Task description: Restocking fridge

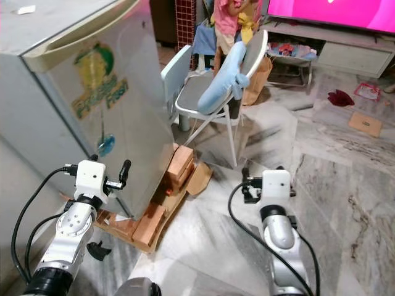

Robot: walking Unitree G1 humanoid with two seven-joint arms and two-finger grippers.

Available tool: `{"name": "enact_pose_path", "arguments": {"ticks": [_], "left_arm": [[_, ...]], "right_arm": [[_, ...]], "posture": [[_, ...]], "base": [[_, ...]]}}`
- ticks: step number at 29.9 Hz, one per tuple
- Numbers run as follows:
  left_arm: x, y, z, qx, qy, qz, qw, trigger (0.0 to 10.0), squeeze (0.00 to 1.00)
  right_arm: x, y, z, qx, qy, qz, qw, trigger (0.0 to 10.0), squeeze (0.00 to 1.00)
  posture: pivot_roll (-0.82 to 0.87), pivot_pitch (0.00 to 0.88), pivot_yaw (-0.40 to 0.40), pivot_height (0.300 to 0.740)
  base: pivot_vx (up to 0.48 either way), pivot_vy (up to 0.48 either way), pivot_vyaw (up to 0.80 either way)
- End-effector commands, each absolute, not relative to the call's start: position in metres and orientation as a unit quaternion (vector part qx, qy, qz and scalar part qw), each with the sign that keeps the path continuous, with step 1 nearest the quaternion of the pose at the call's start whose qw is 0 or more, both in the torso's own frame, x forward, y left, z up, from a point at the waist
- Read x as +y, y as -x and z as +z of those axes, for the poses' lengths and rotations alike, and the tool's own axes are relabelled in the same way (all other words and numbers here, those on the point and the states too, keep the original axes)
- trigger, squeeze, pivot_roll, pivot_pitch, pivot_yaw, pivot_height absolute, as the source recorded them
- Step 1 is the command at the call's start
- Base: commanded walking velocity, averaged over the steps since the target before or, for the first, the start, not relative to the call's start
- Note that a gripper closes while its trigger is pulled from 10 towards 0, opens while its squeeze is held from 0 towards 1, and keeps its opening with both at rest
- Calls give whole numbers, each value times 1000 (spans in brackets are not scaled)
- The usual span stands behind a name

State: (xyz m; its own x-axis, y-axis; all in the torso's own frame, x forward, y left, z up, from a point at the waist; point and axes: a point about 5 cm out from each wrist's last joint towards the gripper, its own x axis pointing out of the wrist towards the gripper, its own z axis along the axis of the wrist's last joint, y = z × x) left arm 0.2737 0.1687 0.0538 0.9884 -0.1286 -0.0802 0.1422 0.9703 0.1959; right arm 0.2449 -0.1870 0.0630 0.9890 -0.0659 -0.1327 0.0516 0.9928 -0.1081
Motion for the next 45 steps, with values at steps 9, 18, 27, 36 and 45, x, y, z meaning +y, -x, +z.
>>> {"name": "enact_pose_path", "arguments": {"ticks": [9, 18, 27, 36, 45], "left_arm": [[173, -280, 58, 31, -101, -67, 992, 10000, 0], [176, -287, 67, 8, -114, -82, 990, 10000, 0], [168, -287, 64, 8, -90, -86, 992, 10000, 0], [167, -287, 61, 13, -94, -72, 993, 10000, 0], [176, -302, 66, 16, -90, -44, 995, 10000, 0]], "right_arm": [[-186, -242, 59, 72, 45, -41, 996, 10000, 0], [-186, -242, 62, 66, 34, -48, 996, 10000, 0], [-185, -243, 64, 61, 33, -42, 997, 10000, 0], [-185, -243, 63, 62, 32, -41, 997, 10000, 0], [-182, -240, 63, 66, 16, -25, 997, 10000, 0]], "posture": [[-47, 0, 30, 740], [-50, 0, 36, 740], [-53, 0, 29, 740], [-52, 0, 21, 740], [-61, 0, 14, 740]], "base": [[0, 0, 0], [34, 378, 0], [398, 0, 0], [0, 0, 0], [0, 0, 0]]}}
